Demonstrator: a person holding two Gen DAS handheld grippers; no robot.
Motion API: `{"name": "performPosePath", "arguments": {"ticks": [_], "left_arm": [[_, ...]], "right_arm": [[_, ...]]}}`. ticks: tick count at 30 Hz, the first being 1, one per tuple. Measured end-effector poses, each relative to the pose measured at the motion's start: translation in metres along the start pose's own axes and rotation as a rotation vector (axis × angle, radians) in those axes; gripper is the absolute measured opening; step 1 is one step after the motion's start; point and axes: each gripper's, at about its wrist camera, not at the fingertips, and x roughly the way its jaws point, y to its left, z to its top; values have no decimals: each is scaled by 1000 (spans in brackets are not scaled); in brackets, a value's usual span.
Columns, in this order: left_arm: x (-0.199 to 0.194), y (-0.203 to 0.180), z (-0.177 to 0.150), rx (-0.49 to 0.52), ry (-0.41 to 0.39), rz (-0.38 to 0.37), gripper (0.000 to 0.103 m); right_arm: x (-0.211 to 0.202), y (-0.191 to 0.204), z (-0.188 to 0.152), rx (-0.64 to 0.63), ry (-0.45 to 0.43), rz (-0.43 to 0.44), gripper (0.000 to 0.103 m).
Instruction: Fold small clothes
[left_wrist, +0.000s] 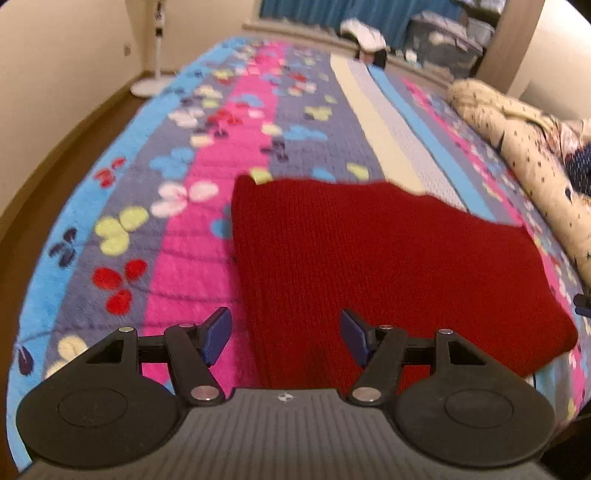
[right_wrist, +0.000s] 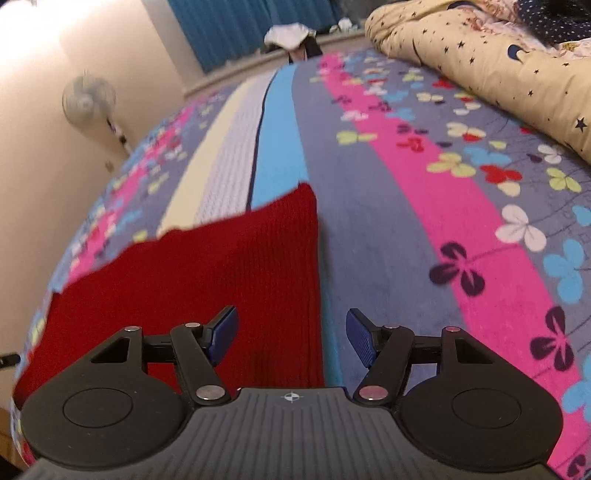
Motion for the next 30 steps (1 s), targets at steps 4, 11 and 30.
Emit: {"name": "performPosePath", "arguments": {"ticks": [4,11,30], "left_arm": [[11,8,-4,-25,78,9,70],[30,13,-11,-34,180,-30,66],[26,8,-30,134,231,-67,17]], "right_arm": [[10,-4,-9,-3,83,-19,67],[28,-9,-23,-12,201,-23,70],[22,-18,-37,-93,290,-6,12]]}}
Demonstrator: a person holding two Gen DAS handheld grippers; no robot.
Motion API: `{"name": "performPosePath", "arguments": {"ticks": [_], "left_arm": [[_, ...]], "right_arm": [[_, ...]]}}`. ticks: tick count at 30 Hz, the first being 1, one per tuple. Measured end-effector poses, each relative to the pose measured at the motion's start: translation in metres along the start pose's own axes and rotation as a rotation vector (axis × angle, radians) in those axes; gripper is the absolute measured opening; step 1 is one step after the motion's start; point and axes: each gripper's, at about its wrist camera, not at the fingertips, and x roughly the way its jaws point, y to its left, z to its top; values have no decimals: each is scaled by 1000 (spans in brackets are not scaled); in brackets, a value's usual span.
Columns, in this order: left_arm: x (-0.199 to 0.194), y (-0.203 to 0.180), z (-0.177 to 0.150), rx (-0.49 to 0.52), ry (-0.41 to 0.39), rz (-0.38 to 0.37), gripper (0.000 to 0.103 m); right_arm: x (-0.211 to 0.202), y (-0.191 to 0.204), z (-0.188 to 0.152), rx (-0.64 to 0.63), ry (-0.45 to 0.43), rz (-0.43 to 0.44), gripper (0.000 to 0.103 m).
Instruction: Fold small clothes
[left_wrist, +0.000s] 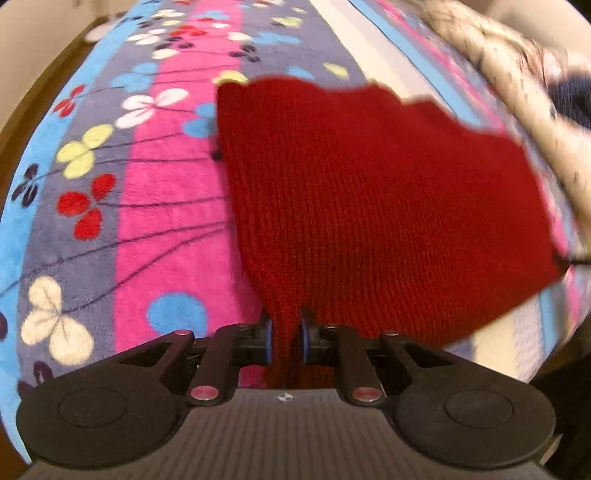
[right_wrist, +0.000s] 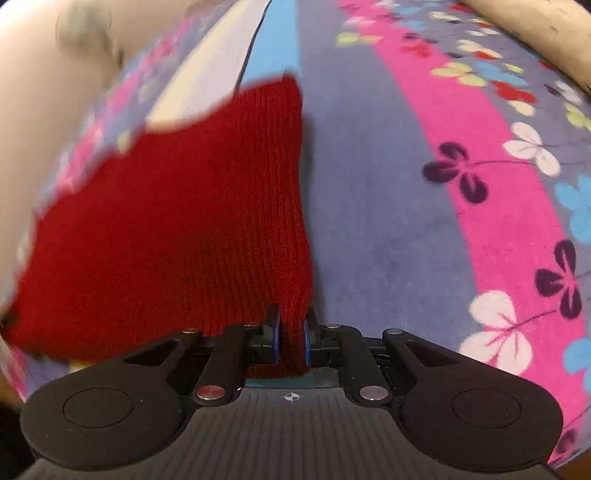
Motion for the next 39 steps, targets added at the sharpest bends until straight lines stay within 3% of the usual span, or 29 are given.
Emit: {"name": "performPosePath", "arguments": {"ticks": [4,7,12,16,22,27,29,30,33,39], "left_arm": [[-16,-4,1,9,-87,41,32],[-25,-12,2,40,-156,80,35],[-31,-19,4,41,-192,91,35],[-32,-20,5,38,-197,94,35],[-32,-21,7,39,-211,84,35],[-35,-31,5,86,-222,3,35],[-30,-35,3,120,-178,-70,35],[-23,-37,2,138,-141,-71,35],[4,-37,-1,160,-9,30,31],[-19,-35,4,118,-125,-31,34]], "right_arm": [[-14,-2,0,14,-56,13,23],[-29,-10,2,43,-129,18,27],[-38,-4,3,3,-214,34,33],[-30,7,4,-48,-190,41,35],[-1,19,1,-124,-44,-67,41],[3,25,-2,-140,-31,-89,44],[3,25,-3,-142,-32,-91,44],[3,25,-3,-139,-32,-90,44],[4,24,-3,-135,-34,-92,44],[-7,22,-3,-139,-87,-85,45]]}}
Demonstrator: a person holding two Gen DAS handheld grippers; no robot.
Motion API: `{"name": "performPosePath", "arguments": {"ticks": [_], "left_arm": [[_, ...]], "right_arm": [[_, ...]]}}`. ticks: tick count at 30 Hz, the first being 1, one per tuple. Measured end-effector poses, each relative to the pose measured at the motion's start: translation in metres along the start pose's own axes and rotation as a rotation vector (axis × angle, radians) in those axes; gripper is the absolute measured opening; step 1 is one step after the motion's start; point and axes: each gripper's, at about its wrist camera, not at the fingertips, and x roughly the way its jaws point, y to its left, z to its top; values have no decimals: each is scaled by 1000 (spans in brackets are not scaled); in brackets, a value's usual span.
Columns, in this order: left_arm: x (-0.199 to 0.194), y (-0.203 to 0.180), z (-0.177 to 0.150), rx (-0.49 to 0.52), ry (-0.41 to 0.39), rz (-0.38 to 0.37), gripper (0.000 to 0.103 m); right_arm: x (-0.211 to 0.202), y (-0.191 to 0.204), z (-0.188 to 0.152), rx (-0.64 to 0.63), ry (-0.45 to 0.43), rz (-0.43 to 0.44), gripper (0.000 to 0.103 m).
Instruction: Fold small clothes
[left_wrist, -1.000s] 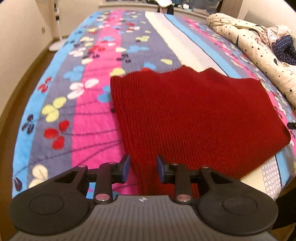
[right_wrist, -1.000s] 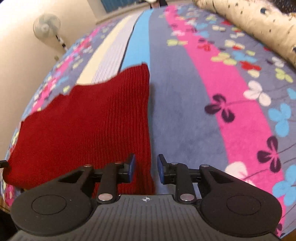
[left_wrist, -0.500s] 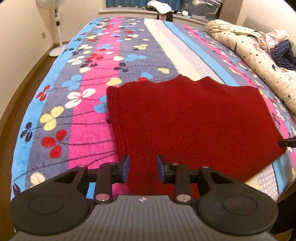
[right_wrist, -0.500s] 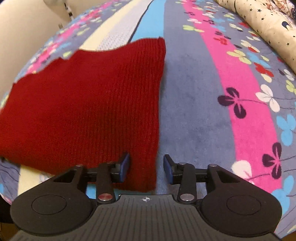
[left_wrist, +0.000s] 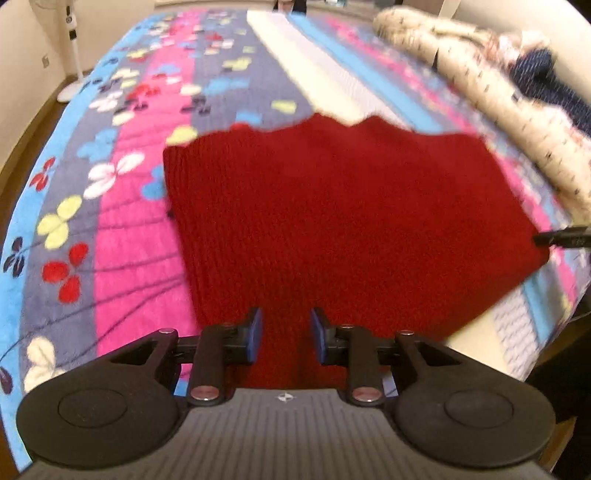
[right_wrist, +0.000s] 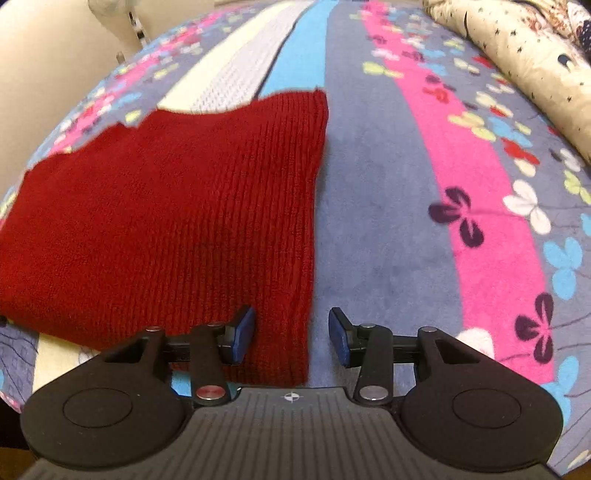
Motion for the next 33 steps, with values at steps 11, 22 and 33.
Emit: {"name": "performPosePath", "arguments": {"ticks": [11,22,33], "left_arm": [[-6,-5,5,-4,-46,41,48],[21,-20,1,99,90,33,48],[-30,-18,14,-2,-214,51,54]], "right_arm": [[-9,-3,2,4,-53,-26,51],[12,7,1,-69,41,-38,51],[-35,5,15,27,-265,-3,51]]}}
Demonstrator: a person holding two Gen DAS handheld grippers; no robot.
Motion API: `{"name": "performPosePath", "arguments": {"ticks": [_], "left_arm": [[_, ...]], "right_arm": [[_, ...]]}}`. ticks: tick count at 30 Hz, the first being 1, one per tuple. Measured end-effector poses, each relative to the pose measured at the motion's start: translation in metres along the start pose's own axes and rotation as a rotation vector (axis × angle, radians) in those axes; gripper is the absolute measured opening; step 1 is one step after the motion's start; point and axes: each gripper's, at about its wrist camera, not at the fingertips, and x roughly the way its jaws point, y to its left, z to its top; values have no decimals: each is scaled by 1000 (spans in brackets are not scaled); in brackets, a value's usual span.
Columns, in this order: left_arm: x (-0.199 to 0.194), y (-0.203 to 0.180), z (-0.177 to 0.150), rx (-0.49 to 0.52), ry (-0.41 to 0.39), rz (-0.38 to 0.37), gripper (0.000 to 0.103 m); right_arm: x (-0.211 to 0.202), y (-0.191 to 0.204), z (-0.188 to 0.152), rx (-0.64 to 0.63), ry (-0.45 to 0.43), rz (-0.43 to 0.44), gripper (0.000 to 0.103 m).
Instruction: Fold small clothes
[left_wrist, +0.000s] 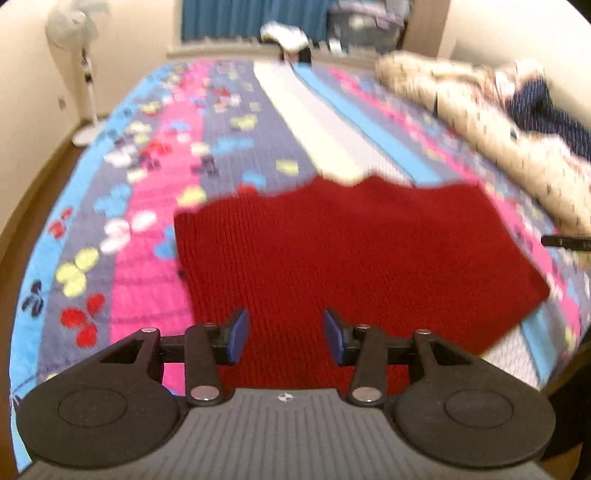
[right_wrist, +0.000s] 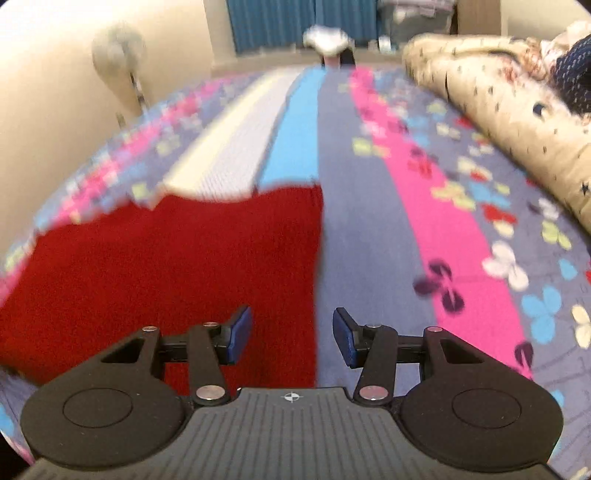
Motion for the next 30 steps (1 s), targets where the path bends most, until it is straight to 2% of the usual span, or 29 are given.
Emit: {"name": "performPosePath", "arguments": {"ticks": [1,3,4,5,6,9,14,19,23,27,30], "left_arm": [[-7,-3,3,-6,-31,-3,57],[-23,-9,7,-1,-102,-10,68],[-31,-13,9,7,-138,-13,72],[-39,-18,10,16,-173,-9,81],[-45,-23,12,23,-216,13,86],[-54,-32,10,-25,-337,123,90],[-44,-45,17,-62,-323,198,90],[-31,-39,21,-95,-267,149,90],[-20,-35,23,-95,-254,166,90],[-16,-38,21,-65,-230,179,90],[-10,-37,18,-42,-202,185,90]], "right_arm": [[-8,3,3,11,-46,16,52],[-22,5,8,44,-146,29,55],[-29,5,10,64,-182,27,60],[-35,6,11,87,-221,20,61],[-41,8,12,100,-250,11,61],[-56,13,15,153,-354,-59,61],[-57,25,16,223,-375,-62,63],[-44,52,13,211,-347,-39,63],[-39,73,9,231,-306,24,63],[-34,96,5,202,-281,13,62],[-32,111,4,159,-278,9,54]]}}
